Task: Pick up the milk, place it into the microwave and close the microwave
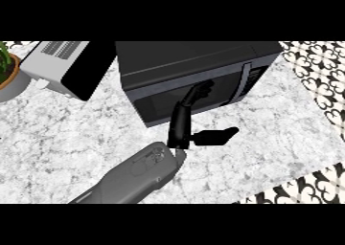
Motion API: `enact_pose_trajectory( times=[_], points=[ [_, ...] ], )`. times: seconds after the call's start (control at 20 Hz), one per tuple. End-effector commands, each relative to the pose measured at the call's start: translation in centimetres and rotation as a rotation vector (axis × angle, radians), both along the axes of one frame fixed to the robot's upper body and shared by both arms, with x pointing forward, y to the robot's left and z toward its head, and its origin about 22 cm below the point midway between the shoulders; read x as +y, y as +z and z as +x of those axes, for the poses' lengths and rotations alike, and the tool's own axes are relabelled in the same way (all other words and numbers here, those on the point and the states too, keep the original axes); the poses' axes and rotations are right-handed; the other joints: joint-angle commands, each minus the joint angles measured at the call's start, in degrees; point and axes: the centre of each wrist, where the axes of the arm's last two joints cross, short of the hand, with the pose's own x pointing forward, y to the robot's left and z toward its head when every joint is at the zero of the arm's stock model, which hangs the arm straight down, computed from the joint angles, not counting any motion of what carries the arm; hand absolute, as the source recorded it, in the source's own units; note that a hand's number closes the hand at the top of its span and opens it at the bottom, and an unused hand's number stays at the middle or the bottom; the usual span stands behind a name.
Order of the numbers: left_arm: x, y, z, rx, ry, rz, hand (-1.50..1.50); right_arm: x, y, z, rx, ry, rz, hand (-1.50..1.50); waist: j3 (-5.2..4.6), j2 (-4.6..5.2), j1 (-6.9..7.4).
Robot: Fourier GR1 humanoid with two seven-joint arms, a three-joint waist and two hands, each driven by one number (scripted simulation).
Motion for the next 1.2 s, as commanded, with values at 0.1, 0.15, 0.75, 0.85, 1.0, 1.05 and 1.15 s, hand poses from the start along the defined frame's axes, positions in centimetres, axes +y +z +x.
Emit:
enact_pose_trajectory(
  times=[0.1,0.15,0.75,0.85,1.0,1.05,1.15],
  points=[
    [0.1,1.9,2.1,-0.022,0.089,-0.053,-1.50,-0.7,2.8,0.5,-0.092,-0.052,-0.087,1.50,-0.01,1.09,-0.05],
    [0.0,2.2,2.1,-0.018,0.091,-0.068,-1.50,-0.6,2.8,0.5,-0.102,-0.042,-0.089,1.50,0.07,1.08,-0.29],
    [0.0,1.8,2.4,-0.021,0.092,-0.080,-1.50,-0.7,4.3,1.6,-0.152,-0.061,-0.121,1.50,0.14,2.20,0.43],
    [-0.1,2.1,2.5,-0.028,0.101,-0.091,-1.50,-0.9,4.3,1.8,-0.155,-0.072,-0.110,1.50,0.20,2.42,0.20],
    [-0.1,2.3,2.7,-0.033,0.098,-0.100,-1.50,-0.9,4.5,2.0,-0.150,-0.070,-0.129,1.50,0.21,2.45,0.42],
    [-0.2,2.1,2.4,-0.040,0.092,-0.097,-1.50,-0.7,4.6,2.1,-0.153,-0.070,-0.128,1.50,0.12,2.30,0.24],
    [-0.4,2.3,2.3,-0.056,0.078,-0.101,-1.50,0.3,-1.0,2.6,-0.003,0.063,0.163,-1.50,0.65,2.68,1.28]
  ],
)
